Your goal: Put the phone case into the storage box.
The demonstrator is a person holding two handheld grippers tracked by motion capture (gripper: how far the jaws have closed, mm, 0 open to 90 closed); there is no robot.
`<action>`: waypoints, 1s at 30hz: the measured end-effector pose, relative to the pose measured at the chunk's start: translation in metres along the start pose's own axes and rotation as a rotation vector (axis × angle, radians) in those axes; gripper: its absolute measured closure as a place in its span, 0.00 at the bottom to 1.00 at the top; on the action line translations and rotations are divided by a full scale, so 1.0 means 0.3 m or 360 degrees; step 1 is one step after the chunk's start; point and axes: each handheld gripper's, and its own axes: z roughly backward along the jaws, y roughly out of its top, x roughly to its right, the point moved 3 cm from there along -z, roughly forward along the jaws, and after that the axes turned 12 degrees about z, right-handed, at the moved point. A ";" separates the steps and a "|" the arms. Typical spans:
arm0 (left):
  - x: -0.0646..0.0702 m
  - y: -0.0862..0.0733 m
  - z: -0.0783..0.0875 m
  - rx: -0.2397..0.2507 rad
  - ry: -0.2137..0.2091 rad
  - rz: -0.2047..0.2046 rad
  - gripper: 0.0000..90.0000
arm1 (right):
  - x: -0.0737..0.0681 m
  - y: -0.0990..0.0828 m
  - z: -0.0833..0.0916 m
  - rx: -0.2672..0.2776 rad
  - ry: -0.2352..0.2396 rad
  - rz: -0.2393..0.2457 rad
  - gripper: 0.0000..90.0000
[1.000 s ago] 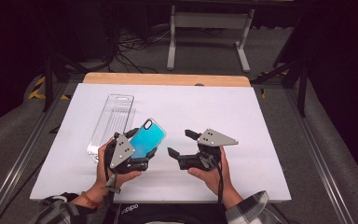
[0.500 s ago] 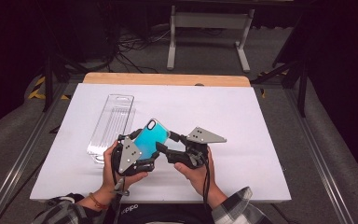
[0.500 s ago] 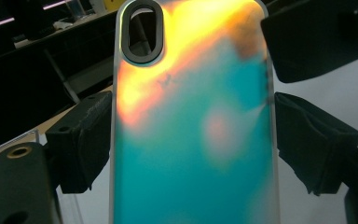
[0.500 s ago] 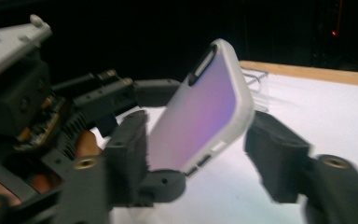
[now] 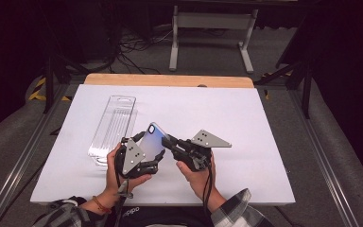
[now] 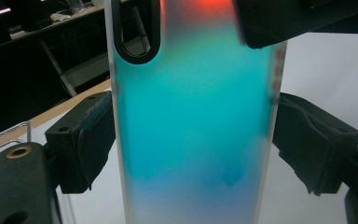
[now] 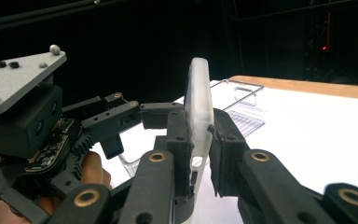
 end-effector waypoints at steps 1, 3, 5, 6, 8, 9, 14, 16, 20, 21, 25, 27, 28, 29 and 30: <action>0.000 -0.001 -0.003 -0.0006 -0.0009 0.0012 0.19 | -0.004 0.000 -0.001 0.0002 0.0009 0.0003 0.90; 0.002 0.000 -0.006 -0.0002 -0.0010 0.0011 0.19 | -0.006 0.001 0.001 -0.0006 0.0003 0.0023 0.90; 0.002 0.001 -0.007 0.0003 -0.0021 0.0014 0.19 | -0.006 0.002 0.004 -0.0007 0.0001 0.0027 0.91; 0.002 0.001 -0.007 0.0003 -0.0021 0.0014 0.19 | -0.008 0.004 0.005 -0.0007 0.0001 0.0036 0.91; 0.002 0.004 -0.006 0.0015 -0.0034 0.0012 0.19 | -0.010 0.007 0.008 -0.0008 -0.0002 0.0053 0.91; 0.002 0.006 -0.004 0.0018 -0.0042 0.0012 0.18 | -0.012 0.012 0.011 -0.0002 0.0009 0.0072 0.91; -0.005 0.008 0.002 0.0030 -0.0094 -0.0003 0.18 | -0.008 0.019 0.017 -0.0008 0.0002 0.0114 0.91; -0.008 0.007 0.007 0.0048 -0.0121 -0.0004 0.21 | -0.001 0.022 0.020 -0.0008 -0.0011 0.0127 0.91; -0.022 0.007 0.015 0.0044 -0.0158 -0.0017 0.19 | 0.023 0.028 0.031 -0.0009 -0.0035 0.0149 0.91; -0.027 0.007 0.018 0.0049 -0.0169 -0.0016 0.19 | 0.028 0.029 0.032 -0.0007 -0.0039 0.0152 0.91; -0.047 0.010 0.034 0.0049 -0.0236 -0.0037 0.16 | 0.052 0.034 0.039 -0.0008 -0.0050 0.0179 0.91; -0.073 0.015 0.055 0.0037 -0.0270 -0.0073 0.16 | 0.072 0.038 0.044 -0.0011 -0.0063 0.0197 0.91; -0.084 0.017 0.064 0.0045 -0.0284 -0.0068 0.16 | 0.084 0.041 0.045 -0.0004 -0.0064 0.0205 0.91; -0.097 0.018 0.072 0.0039 -0.0296 -0.0060 0.15 | 0.090 0.042 0.045 -0.0012 -0.0063 0.0210 0.91; -0.110 0.018 0.080 0.0033 -0.0290 -0.0048 0.15 | 0.095 0.043 0.044 -0.0013 -0.0064 0.0219 0.91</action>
